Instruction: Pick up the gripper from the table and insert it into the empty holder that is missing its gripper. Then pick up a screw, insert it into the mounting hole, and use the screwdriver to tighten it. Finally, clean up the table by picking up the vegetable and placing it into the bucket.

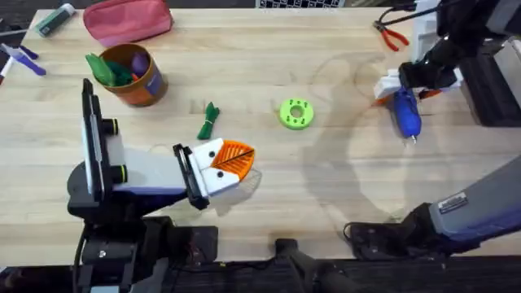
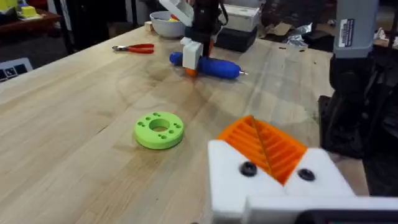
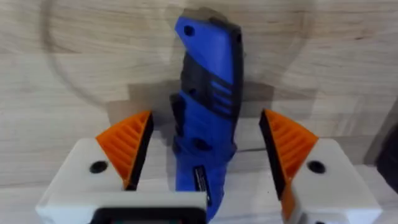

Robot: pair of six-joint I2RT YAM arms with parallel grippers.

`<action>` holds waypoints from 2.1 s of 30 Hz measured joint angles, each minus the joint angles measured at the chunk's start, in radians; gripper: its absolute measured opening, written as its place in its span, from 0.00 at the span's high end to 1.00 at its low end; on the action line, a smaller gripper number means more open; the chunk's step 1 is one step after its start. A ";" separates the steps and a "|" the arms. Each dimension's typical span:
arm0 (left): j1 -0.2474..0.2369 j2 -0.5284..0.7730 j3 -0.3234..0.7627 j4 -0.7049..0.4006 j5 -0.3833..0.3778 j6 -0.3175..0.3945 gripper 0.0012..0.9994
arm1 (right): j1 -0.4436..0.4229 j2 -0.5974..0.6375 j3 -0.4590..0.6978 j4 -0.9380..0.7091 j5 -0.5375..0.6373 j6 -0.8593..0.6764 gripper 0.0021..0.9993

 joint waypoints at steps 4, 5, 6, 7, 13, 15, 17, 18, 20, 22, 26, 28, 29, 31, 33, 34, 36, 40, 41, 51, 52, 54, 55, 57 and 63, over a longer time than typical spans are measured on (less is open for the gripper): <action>0.000 0.000 0.000 0.000 0.000 0.000 0.99 | 0.000 0.008 0.006 0.019 0.000 0.001 0.01; 0.000 0.000 0.000 0.000 0.000 0.000 0.99 | 0.000 0.009 0.007 0.021 0.000 0.001 0.01; 0.000 0.000 0.000 0.000 0.000 0.000 0.99 | 0.000 0.011 0.008 0.021 -0.001 0.001 0.01; 0.000 0.000 0.000 0.000 0.000 0.000 0.99 | 0.000 0.011 0.008 0.021 -0.001 0.002 0.01; 0.000 0.000 0.000 0.000 0.000 0.000 0.99 | 0.000 0.014 0.008 0.019 -0.008 0.015 0.20; 0.000 0.000 0.000 0.000 0.000 0.000 0.99 | 0.000 0.014 0.008 0.022 -0.007 0.018 0.30; 0.000 0.000 0.000 0.000 0.000 0.000 0.99 | 0.000 0.016 0.008 0.028 -0.007 0.020 0.40; 0.000 0.000 0.000 0.000 0.000 0.000 0.99 | 0.000 0.016 0.008 0.029 -0.007 0.020 0.44; 0.000 0.000 0.000 0.000 0.000 0.000 0.99 | -0.001 0.018 0.008 0.031 -0.005 0.023 0.55; 0.000 0.000 0.000 0.000 0.000 0.000 0.99 | -0.001 0.017 0.008 0.036 -0.002 0.022 0.72; 0.000 0.000 0.000 0.000 0.000 0.000 0.99 | -0.003 0.019 0.008 0.041 0.000 0.024 0.97; 0.000 0.000 0.000 0.000 0.000 0.000 0.99 | -0.003 0.021 0.008 0.042 0.000 0.024 0.98; 0.000 0.000 0.000 0.000 0.000 0.000 0.99 | -0.003 0.020 0.008 0.041 0.000 0.024 0.98; 0.000 0.000 0.000 0.000 0.000 0.000 0.99 | -0.003 0.021 0.008 0.041 0.000 0.023 0.98; 0.000 0.000 0.000 0.000 0.000 0.000 0.99 | -0.003 0.021 0.008 0.041 0.000 0.023 0.98; 0.000 0.000 0.000 0.000 0.000 0.000 0.99 | -0.003 0.021 0.008 0.041 0.000 0.024 0.98; 0.000 0.000 0.000 0.000 0.000 0.000 0.99 | -0.003 0.021 0.008 0.039 0.000 0.024 0.98; 0.000 0.000 0.000 0.000 0.000 0.000 0.99 | 0.005 0.021 0.010 0.028 0.001 0.024 0.98; 0.000 0.000 0.000 0.000 0.000 0.000 0.99 | 0.010 0.021 0.011 0.024 0.001 0.024 0.98; 0.000 0.000 0.000 0.000 0.000 0.000 0.99 | 0.116 -0.032 0.066 0.019 0.000 0.074 0.98; 0.000 0.000 0.000 0.000 0.000 0.000 0.99 | 0.130 -0.055 0.078 0.017 0.000 0.085 0.98; 0.000 0.000 0.000 0.000 0.000 0.000 0.99 | 0.162 -0.107 0.112 0.016 0.000 0.110 0.98; 0.000 0.000 0.000 0.000 0.000 0.000 0.99 | 0.177 -0.134 0.130 0.018 0.000 0.123 0.98; 0.000 0.000 0.000 0.000 0.000 0.000 0.99 | 0.213 -0.189 0.167 0.022 0.000 0.149 0.98; 0.000 0.000 0.000 0.000 0.000 0.000 0.99 | 0.331 -0.338 0.227 0.031 0.000 0.212 0.98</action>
